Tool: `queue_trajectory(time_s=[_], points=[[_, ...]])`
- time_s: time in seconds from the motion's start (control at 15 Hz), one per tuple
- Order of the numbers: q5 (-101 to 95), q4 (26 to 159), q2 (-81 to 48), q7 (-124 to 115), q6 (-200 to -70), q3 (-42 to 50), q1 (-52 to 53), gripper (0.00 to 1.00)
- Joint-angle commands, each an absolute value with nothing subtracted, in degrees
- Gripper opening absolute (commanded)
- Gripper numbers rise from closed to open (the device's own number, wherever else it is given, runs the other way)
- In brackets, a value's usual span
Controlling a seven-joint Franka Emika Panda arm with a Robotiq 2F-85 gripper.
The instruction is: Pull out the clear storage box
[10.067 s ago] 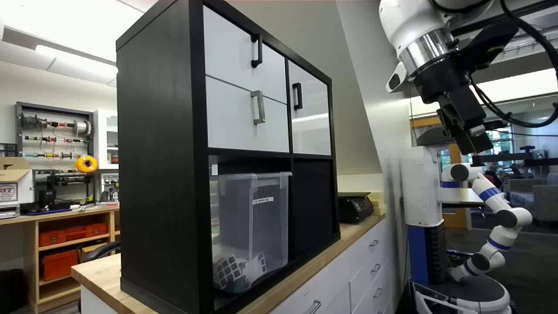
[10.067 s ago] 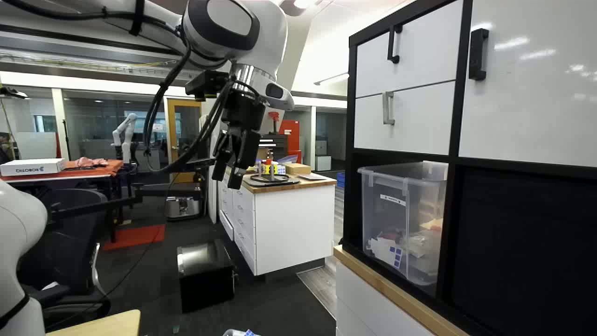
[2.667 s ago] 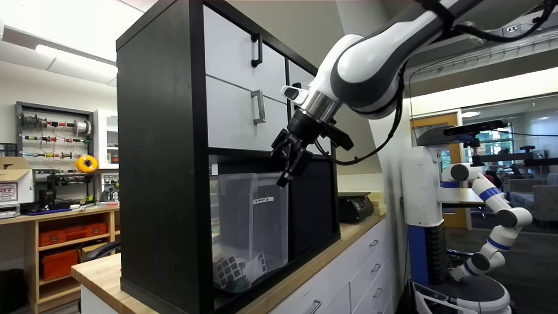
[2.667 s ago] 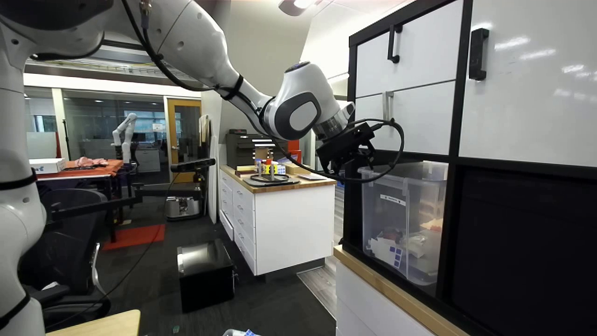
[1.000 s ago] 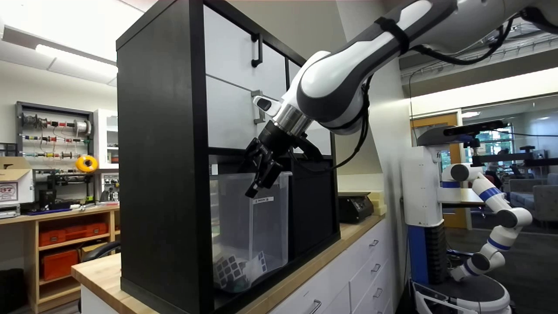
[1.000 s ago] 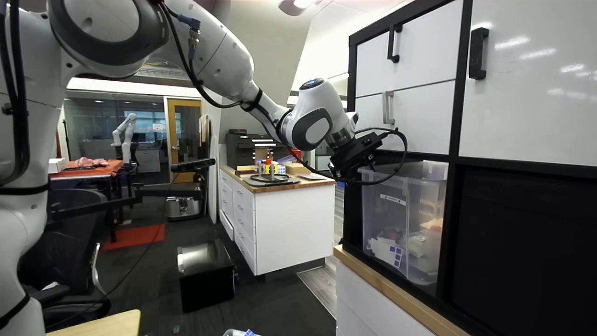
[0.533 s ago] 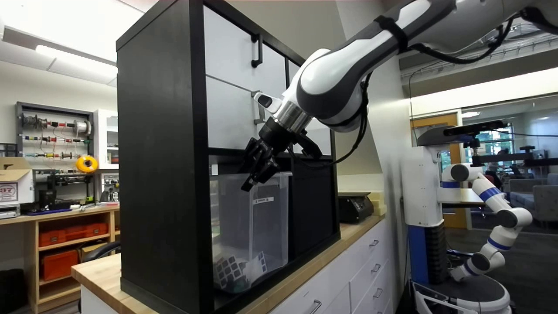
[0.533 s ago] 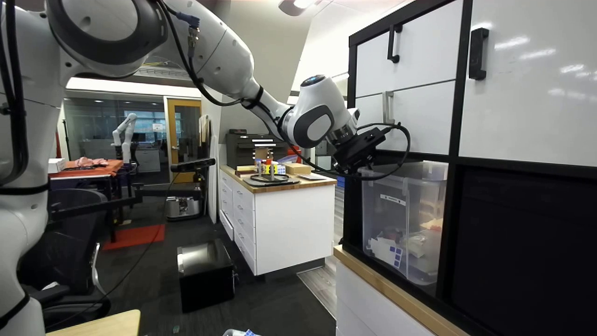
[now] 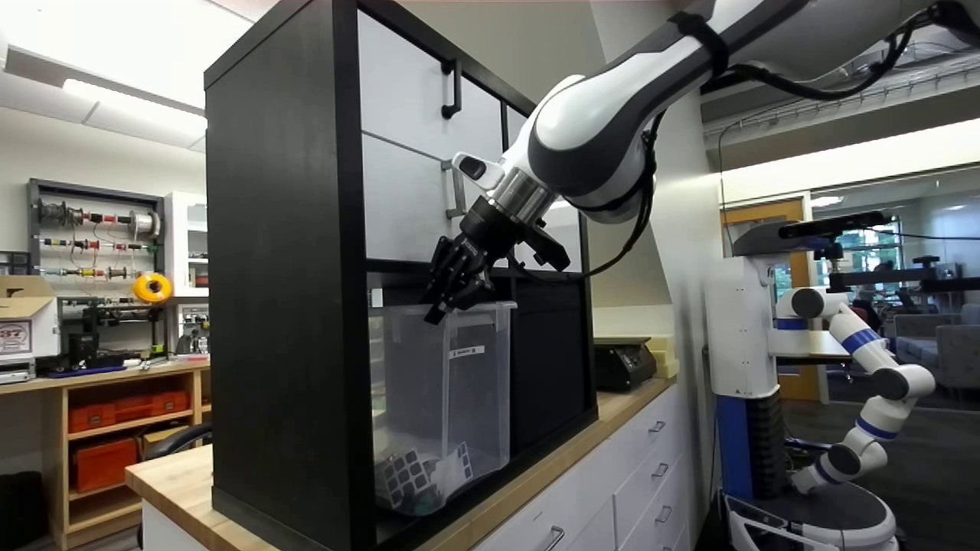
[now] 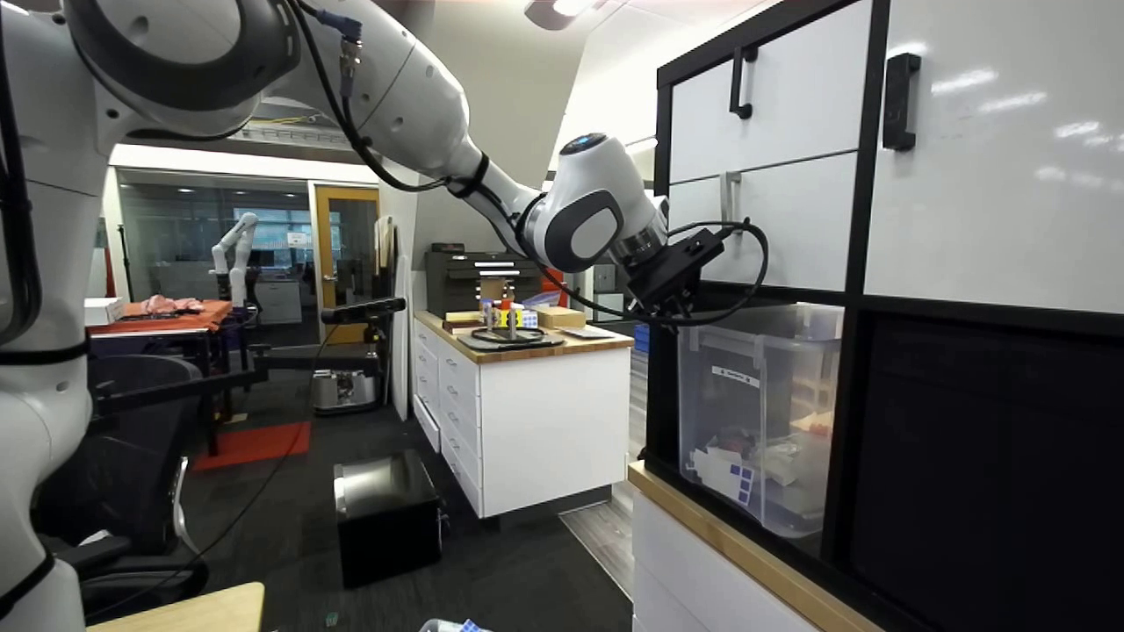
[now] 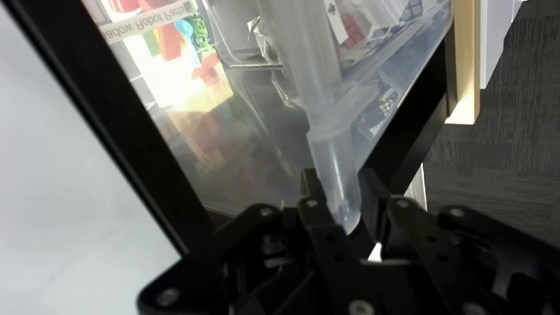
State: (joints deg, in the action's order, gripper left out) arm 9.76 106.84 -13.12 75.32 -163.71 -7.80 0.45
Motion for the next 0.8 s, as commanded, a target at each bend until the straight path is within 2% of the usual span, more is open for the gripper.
queue_trajectory(time_s=[0.0,0.73], points=[[14.35,113.17,-7.23,79.58,-163.4,-9.44,-1.64,0.06],[26.3,129.08,8.32,89.72,-160.25,-8.14,-0.79,0.06]])
